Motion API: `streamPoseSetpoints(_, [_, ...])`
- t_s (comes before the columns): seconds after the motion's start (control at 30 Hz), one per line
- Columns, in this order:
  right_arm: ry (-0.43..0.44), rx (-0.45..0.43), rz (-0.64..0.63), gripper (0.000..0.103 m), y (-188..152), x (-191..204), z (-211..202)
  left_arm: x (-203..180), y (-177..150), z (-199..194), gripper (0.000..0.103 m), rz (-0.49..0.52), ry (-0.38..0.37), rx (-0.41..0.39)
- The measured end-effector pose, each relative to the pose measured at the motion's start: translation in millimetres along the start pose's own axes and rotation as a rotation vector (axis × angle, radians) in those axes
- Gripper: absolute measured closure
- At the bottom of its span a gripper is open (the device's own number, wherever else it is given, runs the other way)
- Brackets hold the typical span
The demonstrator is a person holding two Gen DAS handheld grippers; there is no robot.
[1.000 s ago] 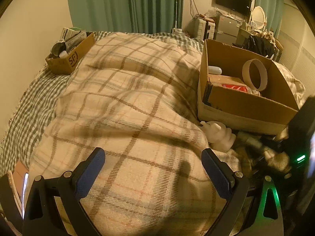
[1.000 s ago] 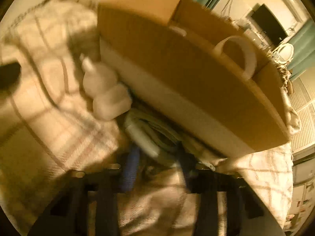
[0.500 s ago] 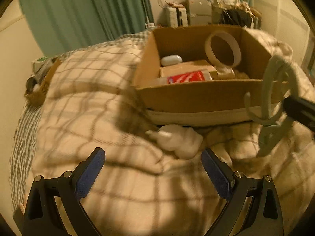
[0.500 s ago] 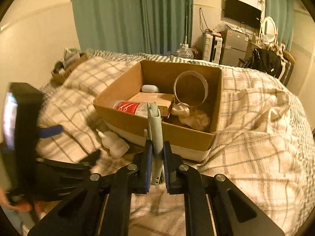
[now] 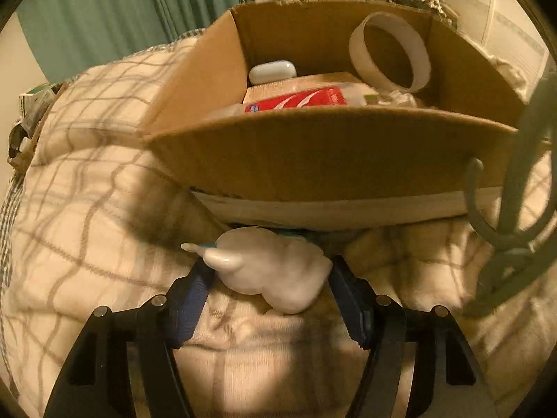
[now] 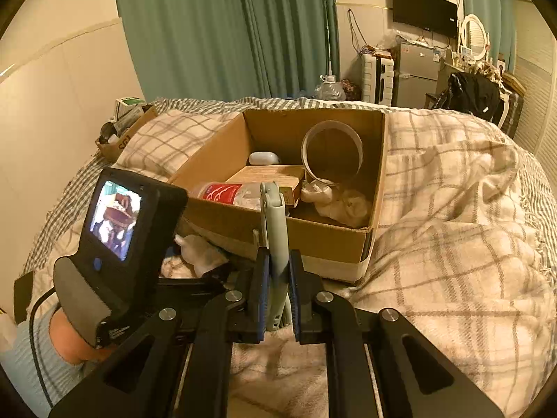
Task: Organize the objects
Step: 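Grasp the rabbit figurine with the left tool while the right tool grasps the grey-green clip, then lower the figurine and clip into the box and open both tools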
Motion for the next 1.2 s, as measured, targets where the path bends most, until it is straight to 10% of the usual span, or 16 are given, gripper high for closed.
streamPoseSetpoints(0.3, [-0.028,-0.084,0.031,0.095,18,-8,-59,-19,-8,-99,0.034,-0.026,-0.136,-0.169])
streamPoseSetpoints(0.67, [-0.090,-0.234,0.046,0.095,79,-29,-146,-42,57,-216,0.034,0.067,-0.205,-0.403])
streamPoseSetpoints(1.2, [-0.080,-0.096,-0.005,0.095,148,-43,-43,-37,151,-142,0.034,0.105,-0.161,-0.373])
Point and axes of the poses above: each gripper's, at about its wrist camera, not at the fingertips, and z roughly the way its jaws point, x to its left, y to its top, the point moved 5 cm from there along z, roughly the way its jaws point, and after that the axes turned 13 degrees about -y, right-handed, at the moved point
